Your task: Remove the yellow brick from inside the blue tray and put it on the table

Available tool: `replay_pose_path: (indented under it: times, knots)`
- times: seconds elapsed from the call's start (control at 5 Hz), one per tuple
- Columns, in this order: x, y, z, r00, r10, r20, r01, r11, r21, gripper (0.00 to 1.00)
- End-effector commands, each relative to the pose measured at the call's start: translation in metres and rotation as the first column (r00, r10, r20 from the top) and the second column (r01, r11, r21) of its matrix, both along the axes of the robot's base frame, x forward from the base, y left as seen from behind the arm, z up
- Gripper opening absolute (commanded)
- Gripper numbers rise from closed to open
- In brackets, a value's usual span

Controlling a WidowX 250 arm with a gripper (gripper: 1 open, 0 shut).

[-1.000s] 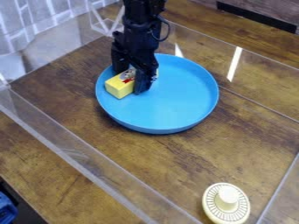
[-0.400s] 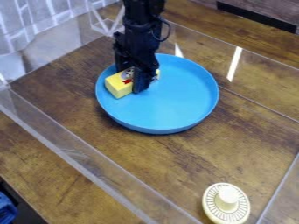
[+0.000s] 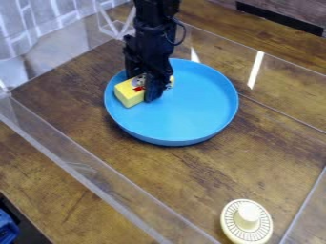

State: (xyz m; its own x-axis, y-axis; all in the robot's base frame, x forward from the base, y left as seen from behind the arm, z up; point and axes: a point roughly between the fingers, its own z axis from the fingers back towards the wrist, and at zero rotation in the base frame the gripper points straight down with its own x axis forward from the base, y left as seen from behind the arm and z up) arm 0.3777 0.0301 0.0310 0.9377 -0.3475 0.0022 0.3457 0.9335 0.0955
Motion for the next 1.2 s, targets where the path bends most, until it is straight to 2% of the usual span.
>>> replay_pose_path:
  times: [0.0, 0.6, 0.8, 1.0]
  knots:
    - [0.011, 0.007, 0.047, 0.995, 0.011, 0.103, -0.011, 1.0, 0.0, 0.0]
    - [0.015, 0.018, 0.082, 0.994, 0.021, 0.109, -0.02, 1.0, -0.006, 0.0]
    - [0.016, 0.025, 0.099, 0.992, 0.015, 0.125, -0.015, 1.0, 0.003, 0.0]
    - [0.024, 0.039, 0.119, 0.988, 0.003, 0.154, -0.008, 1.0, 0.026, 0.0]
